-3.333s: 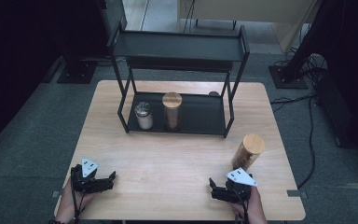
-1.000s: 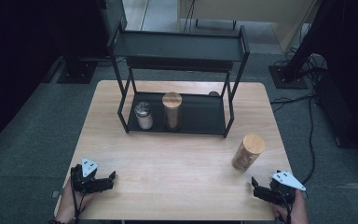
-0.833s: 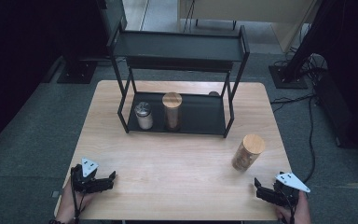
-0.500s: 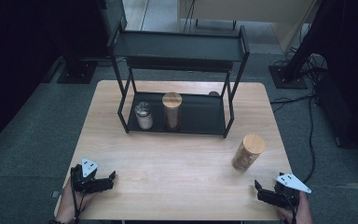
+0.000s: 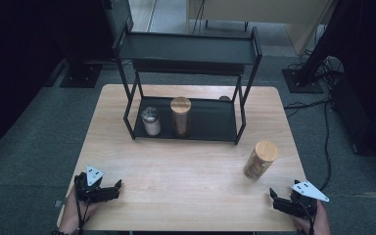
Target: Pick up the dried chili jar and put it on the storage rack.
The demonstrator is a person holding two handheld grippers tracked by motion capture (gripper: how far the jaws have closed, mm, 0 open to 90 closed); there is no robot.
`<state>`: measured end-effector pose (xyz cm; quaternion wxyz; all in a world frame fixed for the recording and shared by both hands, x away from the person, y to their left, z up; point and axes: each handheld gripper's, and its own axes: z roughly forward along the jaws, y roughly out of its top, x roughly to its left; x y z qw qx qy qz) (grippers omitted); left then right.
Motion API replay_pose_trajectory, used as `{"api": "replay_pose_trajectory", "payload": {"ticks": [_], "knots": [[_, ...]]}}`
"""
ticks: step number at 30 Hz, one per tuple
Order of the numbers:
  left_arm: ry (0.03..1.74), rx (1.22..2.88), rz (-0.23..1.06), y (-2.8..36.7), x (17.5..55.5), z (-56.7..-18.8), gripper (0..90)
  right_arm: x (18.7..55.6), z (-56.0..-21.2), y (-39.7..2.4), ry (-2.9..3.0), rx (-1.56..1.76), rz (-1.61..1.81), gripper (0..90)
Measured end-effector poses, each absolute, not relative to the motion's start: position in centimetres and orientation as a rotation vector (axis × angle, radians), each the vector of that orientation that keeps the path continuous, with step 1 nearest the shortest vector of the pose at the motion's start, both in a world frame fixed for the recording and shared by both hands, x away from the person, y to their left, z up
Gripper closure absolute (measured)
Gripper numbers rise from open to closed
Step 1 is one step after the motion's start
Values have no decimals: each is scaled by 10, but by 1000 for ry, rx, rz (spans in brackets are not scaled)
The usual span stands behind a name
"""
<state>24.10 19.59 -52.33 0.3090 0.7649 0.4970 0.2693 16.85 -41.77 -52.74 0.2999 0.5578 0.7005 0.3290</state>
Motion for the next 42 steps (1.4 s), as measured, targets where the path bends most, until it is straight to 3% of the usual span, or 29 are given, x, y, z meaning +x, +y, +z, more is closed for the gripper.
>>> {"api": "replay_pose_trajectory", "payload": {"ticks": [10,16,34,42], "knots": [[1315,2020,713,196,241,-523,5,174,-527,-412,1868,1498,892,56],[1314,2021,712,196,241,-523,5,179,-527,-405,1890,1488,917,0],[1310,2021,710,196,241,-523,5,196,-526,-381,1957,1433,912,4],[1311,2020,708,196,241,-523,6,203,-526,-374,1940,1420,901,54]]}}
